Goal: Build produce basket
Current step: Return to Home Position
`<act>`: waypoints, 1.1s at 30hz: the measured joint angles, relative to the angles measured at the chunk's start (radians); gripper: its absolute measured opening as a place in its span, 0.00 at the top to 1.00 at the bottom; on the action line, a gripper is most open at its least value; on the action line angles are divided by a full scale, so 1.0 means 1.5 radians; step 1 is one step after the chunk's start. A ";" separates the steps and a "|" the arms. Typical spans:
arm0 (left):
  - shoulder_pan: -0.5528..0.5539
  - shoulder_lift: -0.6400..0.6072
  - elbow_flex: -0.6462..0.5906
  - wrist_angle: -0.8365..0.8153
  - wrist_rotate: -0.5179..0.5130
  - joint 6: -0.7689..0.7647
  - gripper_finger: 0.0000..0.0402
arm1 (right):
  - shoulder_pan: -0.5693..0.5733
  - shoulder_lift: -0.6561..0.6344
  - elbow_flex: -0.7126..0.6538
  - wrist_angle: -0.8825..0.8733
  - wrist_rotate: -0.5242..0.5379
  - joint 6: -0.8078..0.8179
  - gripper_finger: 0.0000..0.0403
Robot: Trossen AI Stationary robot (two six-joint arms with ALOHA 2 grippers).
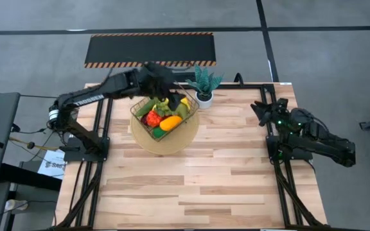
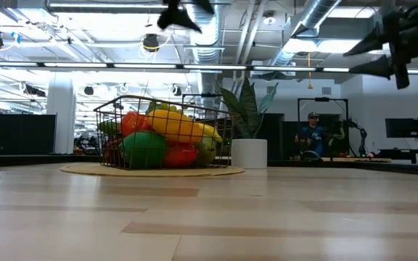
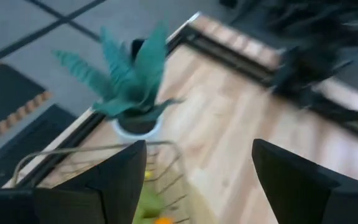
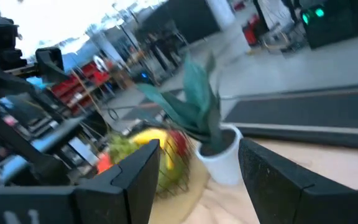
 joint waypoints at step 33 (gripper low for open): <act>-0.152 -0.686 -0.704 0.322 -0.107 -0.064 0.31 | 0.048 0.000 -0.119 0.260 -0.189 -0.140 0.40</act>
